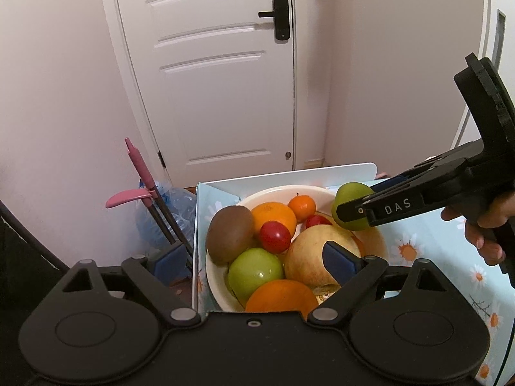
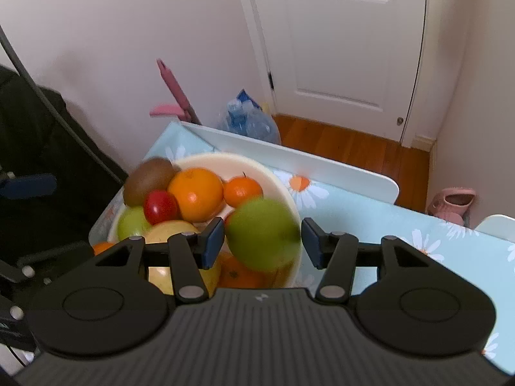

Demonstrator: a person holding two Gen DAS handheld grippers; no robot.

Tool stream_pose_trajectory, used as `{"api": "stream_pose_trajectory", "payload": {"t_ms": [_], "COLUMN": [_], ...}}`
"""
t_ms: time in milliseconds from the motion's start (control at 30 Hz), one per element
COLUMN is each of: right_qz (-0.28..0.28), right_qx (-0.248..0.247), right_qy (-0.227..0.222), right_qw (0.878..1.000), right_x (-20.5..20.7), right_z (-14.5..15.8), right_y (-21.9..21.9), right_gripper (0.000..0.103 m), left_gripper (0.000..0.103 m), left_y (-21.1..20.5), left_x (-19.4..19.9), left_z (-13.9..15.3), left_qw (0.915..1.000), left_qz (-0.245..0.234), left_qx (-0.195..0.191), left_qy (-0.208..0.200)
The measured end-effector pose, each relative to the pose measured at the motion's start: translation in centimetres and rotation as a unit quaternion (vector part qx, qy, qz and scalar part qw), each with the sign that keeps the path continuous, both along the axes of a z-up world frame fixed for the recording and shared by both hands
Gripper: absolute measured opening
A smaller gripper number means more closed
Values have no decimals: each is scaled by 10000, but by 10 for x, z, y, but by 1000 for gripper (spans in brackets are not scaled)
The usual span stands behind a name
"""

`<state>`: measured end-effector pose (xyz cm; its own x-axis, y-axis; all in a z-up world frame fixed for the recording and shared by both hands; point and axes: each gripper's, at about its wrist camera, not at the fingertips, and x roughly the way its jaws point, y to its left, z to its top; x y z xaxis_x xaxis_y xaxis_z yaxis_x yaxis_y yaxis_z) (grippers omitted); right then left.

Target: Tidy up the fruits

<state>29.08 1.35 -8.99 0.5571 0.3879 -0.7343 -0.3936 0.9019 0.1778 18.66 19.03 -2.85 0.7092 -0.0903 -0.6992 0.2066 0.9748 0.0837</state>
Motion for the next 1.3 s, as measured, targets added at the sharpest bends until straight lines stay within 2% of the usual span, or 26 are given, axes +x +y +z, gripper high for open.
{"api": "stream_pose_trajectory", "payload": {"t_ms": [67,100,267,400,633,833,1000,1167,1300], "right_qz": [-158,-302,-615,-627,-653,-805,-1138,-1653,-1988], "right_qx": [105,124,245,211,273,197,33,-140,-437], "right_qy": [-90,-170,-227,-318,-588,-889,-1082,-1153,-1173], "right_qw": [9998,9993,9975,9973,9958,9926,9876,9794,9720], "right_x": [-2,-3,-12,-26,-62,-115,-167,-220,-253], "right_z": [4,6,14,23,52,88,113,120,115], "right_y": [-4,-6,-21,-30,-55,-89,-121,-148,-159], "right_gripper": [100,103,103,103,103,103,103,103,103], "left_gripper": [94,94,94,94,94,94,94,94,102], "left_y": [1,1,-3,-8,-27,-55,-79,-98,-109], "left_x": [-1,-1,-6,-12,-33,-63,-95,-124,-148], "left_z": [-2,-4,-8,-5,14,38,60,77,86], "left_qw": [10000,10000,10000,10000,9997,9990,9978,9961,9943], "left_qz": [-23,-48,-76,-54,29,68,144,284,363], "left_qx": [-18,-22,6,-30,-83,-144,-209,-286,-329], "left_qy": [19,33,41,9,-216,-412,-619,-782,-951]}}
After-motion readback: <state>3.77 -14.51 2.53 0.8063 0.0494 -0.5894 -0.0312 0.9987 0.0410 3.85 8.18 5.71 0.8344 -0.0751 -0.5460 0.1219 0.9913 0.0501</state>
